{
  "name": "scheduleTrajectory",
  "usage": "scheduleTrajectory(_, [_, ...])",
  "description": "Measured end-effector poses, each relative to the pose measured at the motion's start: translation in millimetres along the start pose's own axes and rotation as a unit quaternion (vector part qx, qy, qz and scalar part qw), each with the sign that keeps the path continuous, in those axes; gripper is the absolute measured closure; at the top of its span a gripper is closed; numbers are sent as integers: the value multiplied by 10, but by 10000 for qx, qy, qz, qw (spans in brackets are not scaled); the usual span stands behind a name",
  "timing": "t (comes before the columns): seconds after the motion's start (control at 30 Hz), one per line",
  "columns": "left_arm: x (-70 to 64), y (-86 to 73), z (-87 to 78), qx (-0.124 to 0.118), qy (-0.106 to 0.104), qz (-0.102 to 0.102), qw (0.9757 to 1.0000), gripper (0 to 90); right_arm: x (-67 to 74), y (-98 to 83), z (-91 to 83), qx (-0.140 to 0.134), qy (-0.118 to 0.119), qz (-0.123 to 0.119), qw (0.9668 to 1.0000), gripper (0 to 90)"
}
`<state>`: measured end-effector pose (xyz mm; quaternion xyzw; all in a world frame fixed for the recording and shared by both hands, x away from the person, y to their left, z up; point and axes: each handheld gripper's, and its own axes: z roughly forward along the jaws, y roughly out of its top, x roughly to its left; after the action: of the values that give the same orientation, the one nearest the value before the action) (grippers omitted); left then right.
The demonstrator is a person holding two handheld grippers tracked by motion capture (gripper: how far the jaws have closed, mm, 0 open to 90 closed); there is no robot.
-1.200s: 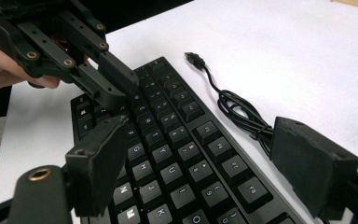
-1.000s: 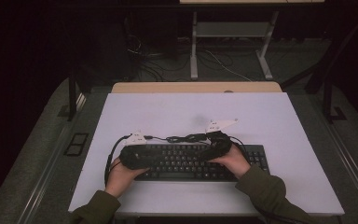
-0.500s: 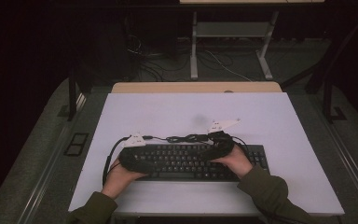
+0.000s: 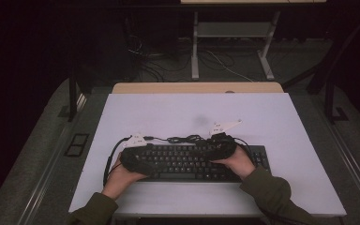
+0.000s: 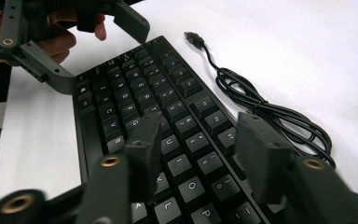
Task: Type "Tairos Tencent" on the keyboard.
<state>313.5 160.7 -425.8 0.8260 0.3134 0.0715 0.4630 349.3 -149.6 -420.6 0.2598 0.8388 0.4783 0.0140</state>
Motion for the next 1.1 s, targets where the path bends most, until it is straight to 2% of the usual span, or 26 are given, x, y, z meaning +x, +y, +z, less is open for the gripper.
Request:
scheduleTrajectory(0.3, [0, -1, 11, 9, -1, 2, 10000, 0, 12, -17, -16, 169, 79, -74, 9998, 812])
scheduleTrajectory(0.43, [1, -1, 12, 55, -10, -15, 10000, 0, 17, -21, -9, 230, 156, -133, 9995, 890])
scheduleTrajectory(0.73, [5, -1, 3, 23, 13, -5, 10000, 0, 7, -41, 10, 364, 158, -186, 9990, 893])
scheduleTrajectory(0.9, [1, -4, 16, 73, -11, 17, 10000, 0, 9, -60, 39, 511, 142, -153, 9985, 893])
scheduleTrajectory(1.1, [-1, -5, 17, 57, -23, 13, 10000, 0, 20, -79, 86, 665, 95, -224, 9975, 893])
